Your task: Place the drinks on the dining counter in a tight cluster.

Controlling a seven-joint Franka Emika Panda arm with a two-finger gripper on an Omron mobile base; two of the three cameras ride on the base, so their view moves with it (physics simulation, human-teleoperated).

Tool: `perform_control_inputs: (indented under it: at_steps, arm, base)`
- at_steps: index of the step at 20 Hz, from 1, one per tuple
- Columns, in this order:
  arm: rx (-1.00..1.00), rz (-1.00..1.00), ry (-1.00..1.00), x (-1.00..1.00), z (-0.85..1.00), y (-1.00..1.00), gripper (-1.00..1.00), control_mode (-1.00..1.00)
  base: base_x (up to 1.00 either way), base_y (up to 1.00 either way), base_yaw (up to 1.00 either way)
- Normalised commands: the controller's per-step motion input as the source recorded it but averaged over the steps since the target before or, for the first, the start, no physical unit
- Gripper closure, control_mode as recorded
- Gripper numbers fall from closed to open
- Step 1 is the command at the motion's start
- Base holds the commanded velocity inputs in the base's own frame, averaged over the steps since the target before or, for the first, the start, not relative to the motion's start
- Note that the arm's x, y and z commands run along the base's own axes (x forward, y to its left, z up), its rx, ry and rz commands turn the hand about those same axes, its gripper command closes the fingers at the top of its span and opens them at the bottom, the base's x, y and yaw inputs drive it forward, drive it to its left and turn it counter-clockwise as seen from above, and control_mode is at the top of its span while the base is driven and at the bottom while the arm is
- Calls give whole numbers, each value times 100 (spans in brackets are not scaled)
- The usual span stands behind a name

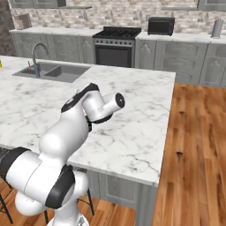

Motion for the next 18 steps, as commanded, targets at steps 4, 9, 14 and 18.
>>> perform_control_inputs:
  at_steps: [4,9,14,18]
  arm:
    - [0,34,-1,-15,-6,13,100,-100]
    - [0,6,-4,0,-14,30,100,-100]
    - [0,0,-7,0,-45,13,100,-100]
    - [0,0,-1,0,-52,5,100,-100]
  base:
    - [0,0,0]
    - [0,0,0]
    - [0,0,0]
    - [0,0,0]
